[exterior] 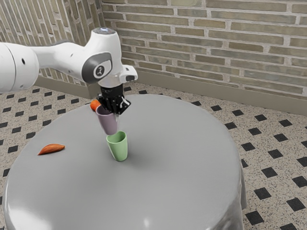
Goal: Place the left cup onto the right cup
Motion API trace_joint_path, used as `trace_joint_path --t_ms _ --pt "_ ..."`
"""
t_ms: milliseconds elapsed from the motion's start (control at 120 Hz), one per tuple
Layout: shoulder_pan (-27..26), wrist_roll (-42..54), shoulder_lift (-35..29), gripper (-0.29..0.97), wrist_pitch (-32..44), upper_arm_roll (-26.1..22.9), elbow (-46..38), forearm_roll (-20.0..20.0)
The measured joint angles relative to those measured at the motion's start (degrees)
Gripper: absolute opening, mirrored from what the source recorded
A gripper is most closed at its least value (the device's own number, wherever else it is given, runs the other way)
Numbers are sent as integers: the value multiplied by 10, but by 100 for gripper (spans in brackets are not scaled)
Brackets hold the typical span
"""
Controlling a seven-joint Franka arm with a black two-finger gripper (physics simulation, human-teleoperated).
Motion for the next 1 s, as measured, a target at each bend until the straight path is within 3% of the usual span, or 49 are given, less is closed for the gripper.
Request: trace_joint_path --t_ms 1000 --pt "1 -80 8 -11 6 -27 -5 4"
